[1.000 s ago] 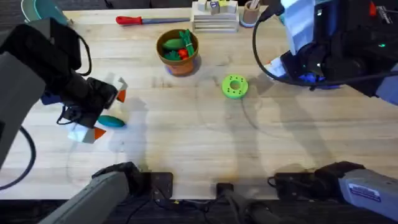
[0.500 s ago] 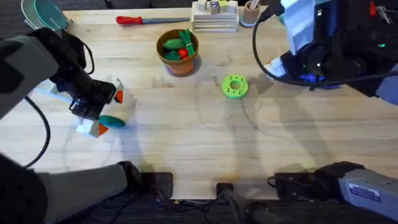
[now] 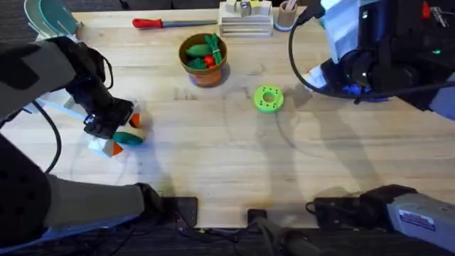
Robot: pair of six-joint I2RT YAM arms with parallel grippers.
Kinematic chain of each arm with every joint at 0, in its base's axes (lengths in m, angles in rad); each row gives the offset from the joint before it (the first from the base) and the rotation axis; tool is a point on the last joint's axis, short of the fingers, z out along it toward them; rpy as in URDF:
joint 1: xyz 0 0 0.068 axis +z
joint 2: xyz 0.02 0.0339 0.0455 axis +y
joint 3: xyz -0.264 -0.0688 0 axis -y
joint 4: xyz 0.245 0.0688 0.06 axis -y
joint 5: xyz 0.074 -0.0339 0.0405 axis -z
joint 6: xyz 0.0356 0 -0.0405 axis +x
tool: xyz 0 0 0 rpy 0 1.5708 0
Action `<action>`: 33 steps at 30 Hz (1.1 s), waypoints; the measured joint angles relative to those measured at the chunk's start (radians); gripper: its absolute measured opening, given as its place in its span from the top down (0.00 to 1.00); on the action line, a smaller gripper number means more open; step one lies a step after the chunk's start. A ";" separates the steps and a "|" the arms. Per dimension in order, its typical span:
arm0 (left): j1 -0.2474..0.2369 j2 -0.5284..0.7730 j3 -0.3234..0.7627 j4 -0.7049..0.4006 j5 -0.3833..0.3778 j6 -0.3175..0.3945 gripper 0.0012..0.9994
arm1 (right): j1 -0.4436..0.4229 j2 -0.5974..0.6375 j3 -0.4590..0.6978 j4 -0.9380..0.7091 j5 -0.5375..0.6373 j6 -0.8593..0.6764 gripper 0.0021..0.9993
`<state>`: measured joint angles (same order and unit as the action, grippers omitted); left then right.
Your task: Pick up the gripper from the table and insert it into the empty holder that is missing its gripper. Then pick up a screw, insert it into the mounting hole, and use the screwdriver to tighten it. Finally, clean up the table by picking up the vegetable and placing it into the bucket.
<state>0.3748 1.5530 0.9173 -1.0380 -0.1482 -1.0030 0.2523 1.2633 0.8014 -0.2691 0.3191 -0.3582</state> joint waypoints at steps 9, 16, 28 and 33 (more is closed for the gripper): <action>0.000 0.000 0.000 0.021 -0.014 0.001 0.56 | 0.000 0.000 0.000 0.000 0.000 0.000 0.01; 0.000 -0.004 0.000 0.021 -0.026 0.008 0.98 | 0.000 0.000 0.000 0.000 0.000 0.000 0.01; 0.002 -0.002 0.055 -0.065 0.034 0.016 0.97 | 0.000 0.000 0.000 -0.001 0.000 0.000 0.01; -0.020 -0.002 0.190 -0.129 0.048 0.044 0.97 | 0.000 0.000 0.000 -0.001 0.000 0.000 0.01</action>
<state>0.3552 1.5513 1.1073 -1.1671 -0.1005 -0.9589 0.2523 1.2633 0.8017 -0.2697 0.3191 -0.3580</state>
